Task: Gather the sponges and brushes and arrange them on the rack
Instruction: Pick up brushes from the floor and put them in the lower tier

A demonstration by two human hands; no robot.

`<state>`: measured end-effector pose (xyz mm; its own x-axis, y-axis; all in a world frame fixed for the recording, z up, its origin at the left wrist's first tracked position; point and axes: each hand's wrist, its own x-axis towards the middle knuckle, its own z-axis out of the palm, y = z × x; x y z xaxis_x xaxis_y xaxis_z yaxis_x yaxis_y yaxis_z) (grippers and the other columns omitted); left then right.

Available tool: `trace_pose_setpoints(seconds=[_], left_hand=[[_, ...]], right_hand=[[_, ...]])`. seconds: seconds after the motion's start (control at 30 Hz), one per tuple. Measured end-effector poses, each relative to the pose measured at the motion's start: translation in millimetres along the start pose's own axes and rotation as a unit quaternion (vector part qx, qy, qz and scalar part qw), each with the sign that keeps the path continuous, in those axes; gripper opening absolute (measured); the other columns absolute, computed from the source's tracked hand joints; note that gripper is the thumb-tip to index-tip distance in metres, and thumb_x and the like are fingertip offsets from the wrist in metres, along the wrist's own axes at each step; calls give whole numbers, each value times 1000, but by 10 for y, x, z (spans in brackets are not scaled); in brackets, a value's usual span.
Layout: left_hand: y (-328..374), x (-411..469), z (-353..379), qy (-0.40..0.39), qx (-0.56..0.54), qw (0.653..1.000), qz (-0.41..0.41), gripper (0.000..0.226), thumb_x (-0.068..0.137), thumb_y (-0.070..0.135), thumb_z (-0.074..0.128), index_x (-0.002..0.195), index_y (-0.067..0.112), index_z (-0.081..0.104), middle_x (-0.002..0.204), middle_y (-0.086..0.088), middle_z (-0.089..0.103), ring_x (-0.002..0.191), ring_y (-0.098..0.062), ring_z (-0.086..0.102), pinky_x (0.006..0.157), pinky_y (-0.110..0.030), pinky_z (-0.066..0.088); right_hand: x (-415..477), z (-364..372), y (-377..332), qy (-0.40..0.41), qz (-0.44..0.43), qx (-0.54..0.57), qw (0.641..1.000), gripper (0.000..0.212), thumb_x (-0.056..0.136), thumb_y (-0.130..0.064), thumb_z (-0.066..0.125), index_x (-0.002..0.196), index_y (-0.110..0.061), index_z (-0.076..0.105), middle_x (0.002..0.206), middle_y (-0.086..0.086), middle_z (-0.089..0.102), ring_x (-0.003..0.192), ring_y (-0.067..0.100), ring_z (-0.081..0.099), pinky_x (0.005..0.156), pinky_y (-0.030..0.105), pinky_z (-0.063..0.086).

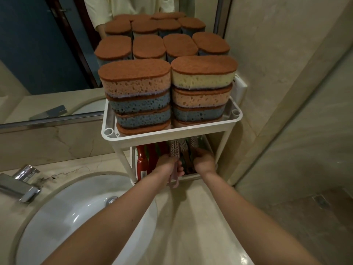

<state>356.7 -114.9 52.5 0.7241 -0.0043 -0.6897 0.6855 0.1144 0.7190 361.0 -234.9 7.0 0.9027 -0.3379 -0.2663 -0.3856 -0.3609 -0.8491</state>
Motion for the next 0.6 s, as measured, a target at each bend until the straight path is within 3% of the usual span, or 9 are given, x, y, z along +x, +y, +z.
trace_pose_setpoints(seconds=[0.1,0.17,0.2,0.27,0.33,0.4,0.5,0.6], left_hand=[[11,-77,63,-6,-33,999,-22,21,101,14,44,117,2,50,95,-14,54,87,-30,58,87,-40,48],[9,-102,91,-12,-37,999,-16,29,100,11,44,127,1,47,114,-18,52,113,-35,55,92,-41,48],[1,-102,105,-14,-29,999,-6,29,100,10,44,127,0,47,114,-18,53,114,-35,55,92,-41,48],[-19,-107,137,-12,9,1000,21,24,99,11,46,118,-1,53,100,-17,59,101,-33,59,92,-42,49],[-42,-103,177,-11,56,997,50,19,97,15,51,106,1,61,96,-18,65,95,-32,63,95,-45,51],[-54,-136,232,-21,71,995,69,17,95,17,54,90,6,66,88,-17,68,92,-32,66,94,-45,51],[-59,-122,321,-21,67,994,84,22,93,12,56,72,11,64,75,-14,66,83,-32,66,88,-45,55],[-59,-62,380,-19,65,992,107,19,94,9,54,78,13,64,65,-7,64,65,-22,61,64,-33,54]], right_hand=[[-69,-65,10,7,-23,16,1000,36,93,1,47,123,-8,64,124,12,65,114,31,58,90,29,47],[-125,-117,22,21,-32,47,998,27,94,-5,49,110,-12,70,114,10,68,102,25,61,82,28,48],[-158,-145,19,27,-27,71,997,23,94,-7,51,100,-16,71,109,9,69,96,22,61,79,28,48],[-231,-192,15,26,-3,124,992,24,93,-5,51,85,-22,67,104,10,71,93,25,65,83,37,54],[-333,-245,27,10,21,152,988,23,95,-10,49,85,-23,64,93,13,72,84,29,69,78,45,58],[-445,-302,52,-19,34,148,988,19,96,-17,47,87,-18,63,80,10,71,69,25,69,60,38,59],[-591,-357,57,-50,63,125,989,23,95,-26,46,81,-15,61,70,6,68,53,18,63,42,24,46],[-662,-391,77,-46,86,123,988,25,95,-25,45,84,-14,63,63,5,65,42,16,53,38,21,37]])
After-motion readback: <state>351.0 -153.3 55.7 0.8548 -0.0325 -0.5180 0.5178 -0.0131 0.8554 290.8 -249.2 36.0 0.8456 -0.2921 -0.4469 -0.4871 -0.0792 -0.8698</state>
